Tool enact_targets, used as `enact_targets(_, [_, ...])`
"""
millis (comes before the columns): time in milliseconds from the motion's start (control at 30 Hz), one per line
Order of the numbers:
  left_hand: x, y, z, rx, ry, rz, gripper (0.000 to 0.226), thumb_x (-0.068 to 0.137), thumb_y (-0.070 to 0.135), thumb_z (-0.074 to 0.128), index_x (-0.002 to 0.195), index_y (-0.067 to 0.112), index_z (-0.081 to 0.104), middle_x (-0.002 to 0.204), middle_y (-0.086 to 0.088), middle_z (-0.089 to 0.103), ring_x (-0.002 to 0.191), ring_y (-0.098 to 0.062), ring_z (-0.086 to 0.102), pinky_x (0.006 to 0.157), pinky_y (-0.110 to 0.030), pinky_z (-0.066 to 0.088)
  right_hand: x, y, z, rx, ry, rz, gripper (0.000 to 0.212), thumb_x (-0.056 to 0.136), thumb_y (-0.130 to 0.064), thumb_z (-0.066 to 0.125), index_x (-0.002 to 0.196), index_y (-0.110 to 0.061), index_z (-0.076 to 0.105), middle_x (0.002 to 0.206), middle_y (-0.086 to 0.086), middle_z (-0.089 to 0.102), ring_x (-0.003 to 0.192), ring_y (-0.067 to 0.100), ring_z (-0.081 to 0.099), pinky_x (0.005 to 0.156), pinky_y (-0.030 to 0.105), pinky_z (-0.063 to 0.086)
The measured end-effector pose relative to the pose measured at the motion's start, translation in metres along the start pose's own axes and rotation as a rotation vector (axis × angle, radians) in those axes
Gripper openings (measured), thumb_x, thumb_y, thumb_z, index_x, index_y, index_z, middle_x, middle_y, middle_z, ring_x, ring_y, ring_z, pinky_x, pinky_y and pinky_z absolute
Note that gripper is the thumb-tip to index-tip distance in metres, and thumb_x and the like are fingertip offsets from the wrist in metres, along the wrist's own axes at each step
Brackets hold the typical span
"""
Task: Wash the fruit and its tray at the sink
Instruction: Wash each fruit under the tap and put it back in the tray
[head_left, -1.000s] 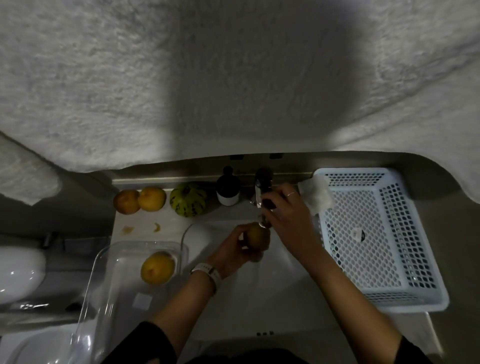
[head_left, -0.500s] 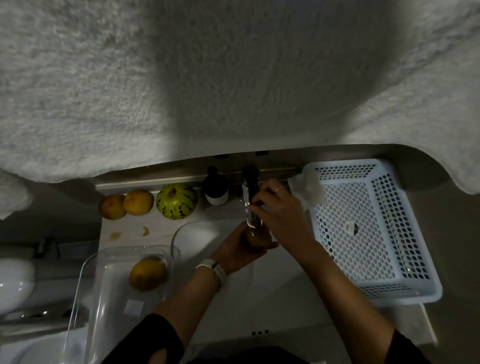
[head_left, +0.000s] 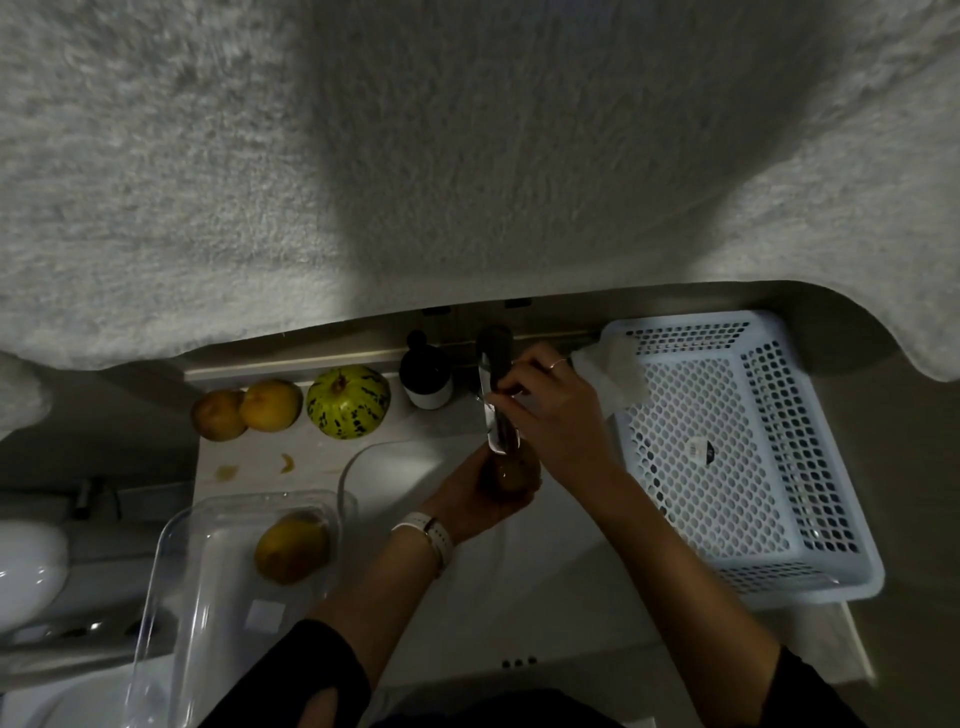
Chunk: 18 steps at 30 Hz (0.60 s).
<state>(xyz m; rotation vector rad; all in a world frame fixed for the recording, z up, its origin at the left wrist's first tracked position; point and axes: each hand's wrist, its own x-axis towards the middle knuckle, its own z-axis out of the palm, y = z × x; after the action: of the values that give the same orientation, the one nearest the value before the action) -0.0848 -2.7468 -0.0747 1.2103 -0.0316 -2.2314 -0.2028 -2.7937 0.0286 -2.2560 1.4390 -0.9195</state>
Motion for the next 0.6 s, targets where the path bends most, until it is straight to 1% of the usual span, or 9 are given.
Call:
enact_targets(67, [-0.001,0.0,0.0,-0.015,-0.03,-0.002,0.034,0.089,0.043,0.057,0.097,0.016,0.075,0.109,-0.011,0.067,0.095,-0.024,0.068,0.082,-0.034,0.052,-0.005,0.001,0.001,0.185,0.098,0.14,0.023,0.087,-0.026,0.064,0.088,-0.003,0.068,0.097,0.01,0.061,0.084,0.015,0.061,0.074,0.023,0.049])
enact_targets(133, [-0.001,0.0,0.001,-0.043,-0.05,-0.023,0.037,0.084,0.045,0.056,0.092,0.015,0.076,0.106,-0.011,0.07,0.094,-0.026,0.07,0.082,-0.033,0.052,-0.016,0.007,0.005,0.344,0.171,0.3,0.017,0.094,-0.022,0.055,0.095,-0.008,0.064,0.098,0.003,0.06,0.088,0.003,0.059,0.077,0.016,0.046])
enact_targets(200, [0.0,0.0,0.002,-0.129,-0.028,-0.056,0.042,0.078,0.045,0.057,0.098,0.011,0.071,0.101,-0.016,0.072,0.088,-0.03,0.072,0.075,-0.033,0.055,-0.033,0.014,0.014,0.393,0.219,0.474,0.01,0.097,-0.01,0.049,0.096,-0.013,0.059,0.094,-0.001,0.058,0.084,-0.003,0.057,0.073,0.011,0.044])
enact_targets(233, [0.0,-0.001,0.003,-0.167,-0.02,-0.065,0.045,0.077,0.044,0.057,0.104,0.009,0.067,0.099,-0.018,0.073,0.086,-0.031,0.073,0.073,-0.034,0.056,-0.042,0.018,0.022,0.406,0.212,0.573,0.012,0.098,-0.007,0.047,0.097,-0.014,0.057,0.092,0.0,0.058,0.082,-0.001,0.056,0.072,0.014,0.044])
enact_targets(300, [-0.002,-0.001,0.005,-0.199,-0.015,-0.08,0.05,0.077,0.045,0.057,0.112,0.009,0.063,0.101,-0.018,0.073,0.087,-0.03,0.072,0.079,-0.038,0.053,-0.059,0.024,0.04,0.452,0.111,0.749,0.012,0.099,-0.01,0.047,0.1,-0.011,0.059,0.096,0.005,0.061,0.084,0.008,0.058,0.075,0.022,0.046])
enact_targets(367, [-0.005,-0.001,0.006,-0.211,-0.028,-0.11,0.049,0.081,0.045,0.055,0.113,0.009,0.065,0.105,-0.016,0.072,0.095,-0.028,0.068,0.086,-0.037,0.049,-0.072,0.025,0.058,0.529,0.002,0.842,0.014,0.099,-0.015,0.049,0.105,-0.016,0.061,0.101,0.002,0.065,0.089,0.008,0.061,0.074,0.014,0.047])
enact_targets(400, [-0.006,-0.001,0.006,-0.208,-0.026,-0.12,0.047,0.086,0.045,0.052,0.113,0.008,0.065,0.105,-0.015,0.071,0.098,-0.027,0.065,0.087,-0.036,0.048,-0.076,0.024,0.064,0.575,-0.031,0.863,0.013,0.099,-0.018,0.05,0.104,-0.023,0.062,0.1,-0.003,0.066,0.089,0.005,0.062,0.071,0.009,0.046])
enact_targets(500, [-0.01,0.001,0.004,-0.17,0.028,-0.13,0.05,0.101,0.046,0.034,0.121,0.007,0.057,0.103,-0.016,0.071,0.103,-0.027,0.062,0.085,-0.036,0.048,-0.079,0.021,0.077,0.63,-0.121,0.879,0.012,0.094,-0.029,0.058,0.095,-0.041,0.061,0.091,-0.018,0.068,0.085,-0.005,0.062,0.067,0.005,0.044])
enact_targets(600, [-0.013,0.003,0.002,-0.067,0.08,-0.109,0.057,0.104,0.049,0.027,0.129,0.006,0.054,0.111,-0.014,0.068,0.114,-0.027,0.059,0.085,-0.036,0.049,-0.076,0.02,0.084,0.62,-0.21,0.901,0.013,0.087,-0.038,0.065,0.099,-0.043,0.06,0.091,-0.02,0.066,0.087,-0.007,0.06,0.073,0.011,0.043])
